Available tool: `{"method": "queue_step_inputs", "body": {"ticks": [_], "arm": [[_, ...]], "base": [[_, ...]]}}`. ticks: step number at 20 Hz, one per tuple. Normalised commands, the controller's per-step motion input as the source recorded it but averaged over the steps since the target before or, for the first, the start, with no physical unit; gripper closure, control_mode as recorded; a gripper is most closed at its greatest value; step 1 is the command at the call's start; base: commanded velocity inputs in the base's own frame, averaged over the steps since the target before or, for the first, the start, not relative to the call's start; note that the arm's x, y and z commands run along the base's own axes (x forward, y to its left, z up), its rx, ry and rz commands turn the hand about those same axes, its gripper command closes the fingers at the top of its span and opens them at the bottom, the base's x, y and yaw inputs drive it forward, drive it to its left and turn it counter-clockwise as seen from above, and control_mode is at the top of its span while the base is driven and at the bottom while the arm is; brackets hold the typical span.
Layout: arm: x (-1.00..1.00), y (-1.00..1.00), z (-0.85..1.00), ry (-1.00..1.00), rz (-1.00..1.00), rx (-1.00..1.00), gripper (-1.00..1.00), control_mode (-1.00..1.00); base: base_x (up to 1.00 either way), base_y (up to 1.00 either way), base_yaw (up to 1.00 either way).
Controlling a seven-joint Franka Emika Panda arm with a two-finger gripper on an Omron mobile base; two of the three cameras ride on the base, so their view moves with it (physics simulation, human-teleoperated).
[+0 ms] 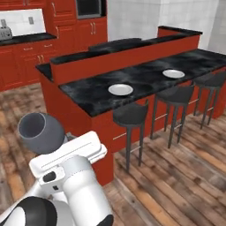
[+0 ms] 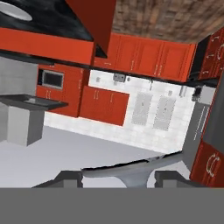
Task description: Retrieve the wine glasses from the counter and place one next to each plate.
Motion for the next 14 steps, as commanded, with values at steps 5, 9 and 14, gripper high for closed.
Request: {"method": "queue_step_inputs", "body": {"ticks": [5, 9, 14], "arm": [[0.0, 0.0, 0.0, 0.0, 0.0, 0.0, 1.0, 1.0], [0.0, 0.0, 0.0, 0.0, 0.0, 0.0, 1.0, 1.0], [0.0, 0.0, 0.0, 0.0, 0.0, 0.0, 1.0, 1.0]], "base": [[0.01, -1.0, 0.36], [0.39, -1.0, 0.19], [0.97, -0.93, 0.24]]}}
